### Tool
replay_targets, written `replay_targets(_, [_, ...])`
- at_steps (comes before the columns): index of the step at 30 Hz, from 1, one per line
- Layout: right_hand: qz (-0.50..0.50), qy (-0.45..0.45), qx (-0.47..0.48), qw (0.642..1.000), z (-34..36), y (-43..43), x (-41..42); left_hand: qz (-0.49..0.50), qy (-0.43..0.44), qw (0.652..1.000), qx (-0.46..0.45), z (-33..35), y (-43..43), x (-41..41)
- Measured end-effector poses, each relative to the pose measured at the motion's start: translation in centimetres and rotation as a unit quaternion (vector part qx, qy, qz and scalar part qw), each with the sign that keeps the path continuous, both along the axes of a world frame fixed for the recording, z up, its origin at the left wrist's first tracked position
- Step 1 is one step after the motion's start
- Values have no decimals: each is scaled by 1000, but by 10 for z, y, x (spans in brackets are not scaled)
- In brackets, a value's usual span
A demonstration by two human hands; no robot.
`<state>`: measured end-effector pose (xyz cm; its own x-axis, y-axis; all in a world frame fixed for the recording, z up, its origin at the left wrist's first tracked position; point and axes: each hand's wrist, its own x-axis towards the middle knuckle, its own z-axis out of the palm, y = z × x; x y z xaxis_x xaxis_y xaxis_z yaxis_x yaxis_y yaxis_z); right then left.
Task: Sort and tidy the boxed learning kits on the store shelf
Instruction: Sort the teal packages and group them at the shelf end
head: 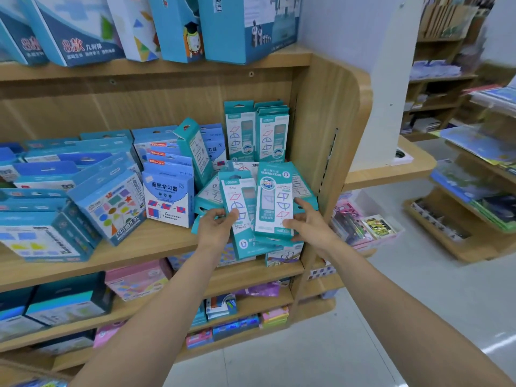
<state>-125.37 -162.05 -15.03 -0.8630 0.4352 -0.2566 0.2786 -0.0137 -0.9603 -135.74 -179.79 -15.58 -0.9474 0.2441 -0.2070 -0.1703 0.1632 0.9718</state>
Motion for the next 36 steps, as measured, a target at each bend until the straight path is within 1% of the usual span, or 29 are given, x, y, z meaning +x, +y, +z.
replay_targets(3, [-38,53,8,998,7,-3,-4,-4,-8,1000,11,2,-3,-1])
replay_targets(5, [-40,84,3,996,12,-5,-7,-6,-21,999,27,4,-3,-1])
replay_targets(7, [-29,84,17,996,11,-7,-11,-4,-37,998,45,5,-3,-2])
replay_targets(9, [-15,64,36,997,7,-8,-12,-5,-38,998,50,7,-4,-3])
replay_targets(11, [16,55,57,997,5,-9,-11,-4,-51,997,64,7,-5,-6])
replay_targets(13, [41,56,117,991,6,-14,-12,-5,-63,995,74,7,-8,-7])
replay_targets(16, [16,57,260,964,6,-18,-23,-24,-71,994,83,9,-11,-7])
replay_targets(18, [-9,70,317,946,3,-18,-32,-36,-64,994,79,12,-13,-6])
replay_targets(20, [-2,77,353,932,1,-18,-39,-35,-60,994,86,13,-16,-5])
replay_targets(22, [25,75,358,930,2,-21,-43,-46,-64,991,106,15,-21,-4])
replay_targets(25, [16,67,402,913,4,-25,-49,-86,-44,991,97,19,-20,-3])
replay_targets(28, [40,55,408,910,6,-21,-53,-49,-14,996,75,21,-11,-4])
replay_targets(30, [72,55,392,915,5,-11,-54,-30,-11,997,65,22,-8,-7])
replay_targets(33, [113,57,362,924,8,1,-54,-28,-11,998,58,17,-10,-10])
replay_targets(36, [107,64,385,914,6,3,-55,-19,-7,997,69,15,-13,-9])
